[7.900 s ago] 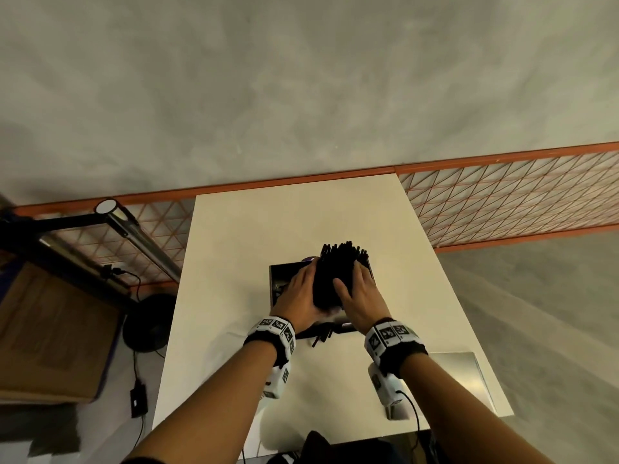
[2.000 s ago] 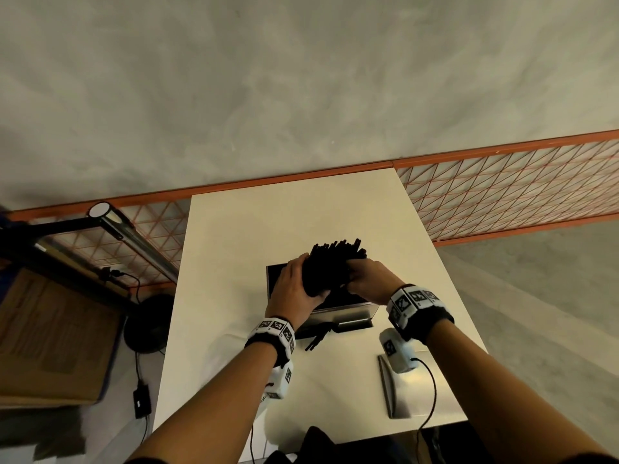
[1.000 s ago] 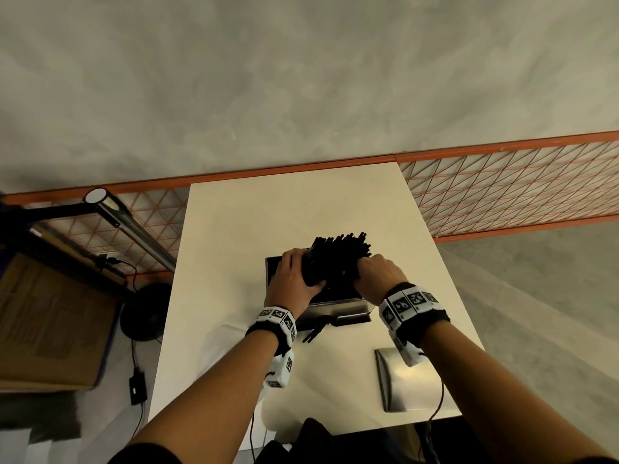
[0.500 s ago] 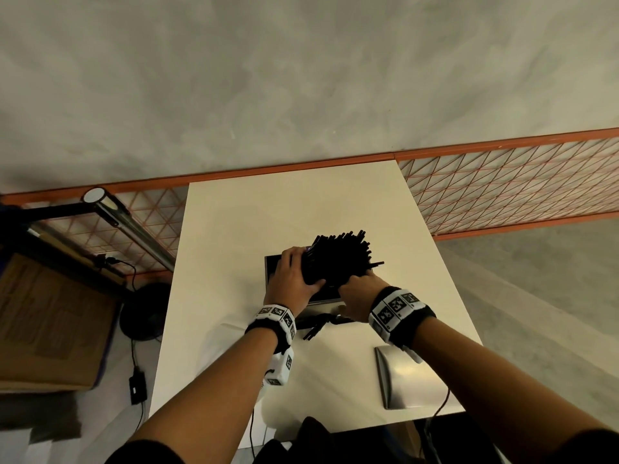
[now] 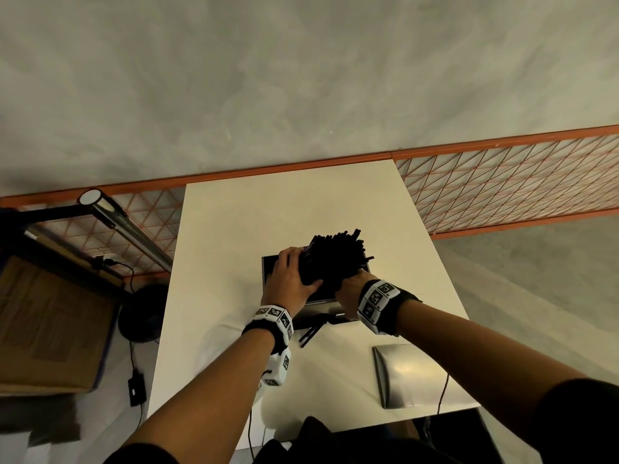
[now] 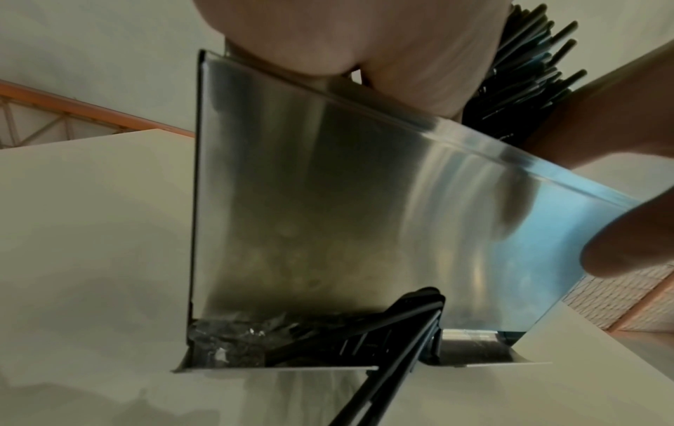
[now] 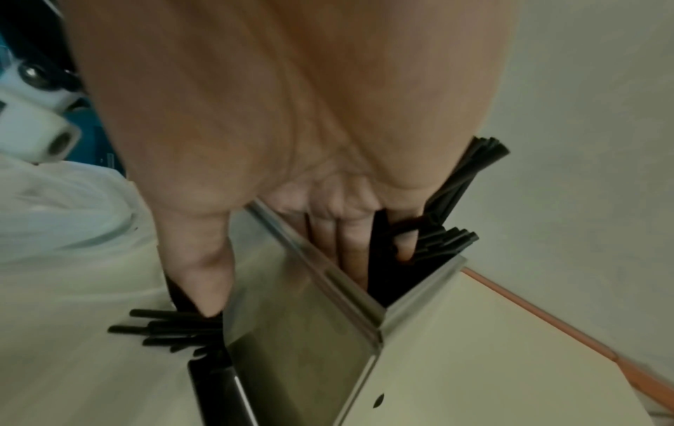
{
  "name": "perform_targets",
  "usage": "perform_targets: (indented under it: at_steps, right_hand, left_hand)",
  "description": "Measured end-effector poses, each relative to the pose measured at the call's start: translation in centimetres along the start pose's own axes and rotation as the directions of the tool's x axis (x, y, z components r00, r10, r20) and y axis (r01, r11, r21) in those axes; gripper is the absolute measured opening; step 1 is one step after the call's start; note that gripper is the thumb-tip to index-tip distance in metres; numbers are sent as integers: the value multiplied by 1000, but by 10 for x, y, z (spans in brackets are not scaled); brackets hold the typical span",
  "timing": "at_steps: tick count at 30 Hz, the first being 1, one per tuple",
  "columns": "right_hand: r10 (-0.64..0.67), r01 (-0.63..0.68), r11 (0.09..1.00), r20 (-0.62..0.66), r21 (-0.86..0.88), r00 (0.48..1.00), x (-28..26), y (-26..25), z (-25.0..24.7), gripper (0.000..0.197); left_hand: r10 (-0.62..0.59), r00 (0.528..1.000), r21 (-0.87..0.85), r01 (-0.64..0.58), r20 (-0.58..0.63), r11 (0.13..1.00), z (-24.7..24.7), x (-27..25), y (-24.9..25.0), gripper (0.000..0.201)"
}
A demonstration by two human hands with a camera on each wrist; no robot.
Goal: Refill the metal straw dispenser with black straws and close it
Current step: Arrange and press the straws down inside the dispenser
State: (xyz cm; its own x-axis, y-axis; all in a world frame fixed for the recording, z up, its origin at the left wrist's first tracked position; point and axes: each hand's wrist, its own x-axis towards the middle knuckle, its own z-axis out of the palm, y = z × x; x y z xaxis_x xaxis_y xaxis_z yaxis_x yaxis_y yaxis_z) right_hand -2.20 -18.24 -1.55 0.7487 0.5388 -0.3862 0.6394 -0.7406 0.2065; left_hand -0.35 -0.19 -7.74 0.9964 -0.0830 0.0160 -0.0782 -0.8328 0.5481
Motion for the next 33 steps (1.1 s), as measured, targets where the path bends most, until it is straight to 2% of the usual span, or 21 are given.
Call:
perform_targets:
  at_steps: [4,7,10,14,18,24,33]
  right_hand:
    - [-49,51,998,51,-31,997,6,2,0,60]
    - [-47,49,996,26,-68,999,4,6,4,60]
    - [-19,20,999,40,-41,999,4,4,-3,65]
    - [32,-32,999,119,-8,992,11,0,-7,58]
    - [75,-59,994,194,-89,978,15,-3,-14,56]
    - [109,-106,994,150,-31,983,17,0,-3,68]
    - [197,-191,980,229,-50,953,40,-7,0,70]
  left_hand:
    - [-13,1000,7,13,6,1000,1,0,-1,79]
    - [-11,1000,15,11,8,1000,2,0,-2,81]
    - [-14,1000,21,14,15,1000,1,0,-1,81]
    - [-21,999,25,20,27,999,2,1,-2,83]
    - [-21,999,22,21,31,1000,1,1,-1,83]
    - [-25,999,26,24,40,999,1,1,-1,84]
    - [-15,999,15,14,39,1000,1,0,-2,83]
